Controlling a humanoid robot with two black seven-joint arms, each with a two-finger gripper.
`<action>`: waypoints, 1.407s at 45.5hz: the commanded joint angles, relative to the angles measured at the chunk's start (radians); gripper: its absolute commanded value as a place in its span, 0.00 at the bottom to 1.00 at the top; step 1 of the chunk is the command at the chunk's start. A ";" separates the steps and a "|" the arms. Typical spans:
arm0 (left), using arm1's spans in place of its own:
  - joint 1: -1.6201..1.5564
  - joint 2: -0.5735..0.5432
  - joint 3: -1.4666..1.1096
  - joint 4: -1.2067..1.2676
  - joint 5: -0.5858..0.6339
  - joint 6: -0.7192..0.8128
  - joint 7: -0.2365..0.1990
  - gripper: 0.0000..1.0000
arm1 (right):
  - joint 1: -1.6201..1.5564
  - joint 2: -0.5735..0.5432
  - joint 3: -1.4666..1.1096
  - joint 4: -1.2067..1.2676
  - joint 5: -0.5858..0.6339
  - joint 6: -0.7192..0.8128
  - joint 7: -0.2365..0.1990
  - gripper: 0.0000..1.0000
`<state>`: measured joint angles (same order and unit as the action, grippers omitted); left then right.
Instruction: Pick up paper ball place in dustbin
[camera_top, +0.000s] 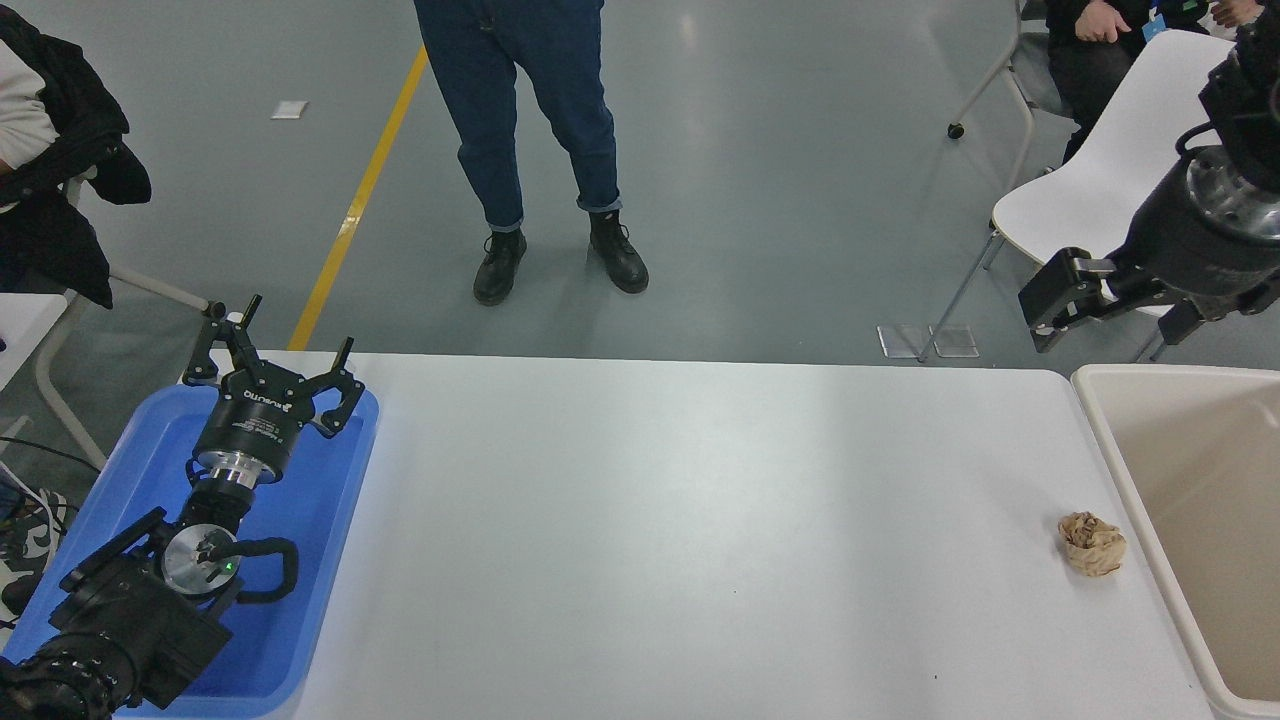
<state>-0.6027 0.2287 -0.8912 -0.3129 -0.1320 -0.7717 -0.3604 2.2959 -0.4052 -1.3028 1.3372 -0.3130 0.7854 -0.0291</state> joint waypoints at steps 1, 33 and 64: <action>0.000 0.000 0.000 0.000 0.000 0.000 -0.002 1.00 | -0.006 0.000 0.003 -0.001 0.000 0.000 -0.002 1.00; 0.000 0.000 0.000 -0.002 0.000 0.000 0.000 1.00 | 0.000 -0.007 0.016 -0.003 -0.001 0.000 0.000 1.00; 0.003 0.001 0.000 0.000 -0.001 0.000 -0.002 1.00 | 0.022 -0.064 0.011 -0.007 -0.001 0.000 -0.002 1.00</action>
<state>-0.6012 0.2297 -0.8912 -0.3130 -0.1321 -0.7717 -0.3615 2.3168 -0.4600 -1.2902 1.3308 -0.3142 0.7854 -0.0295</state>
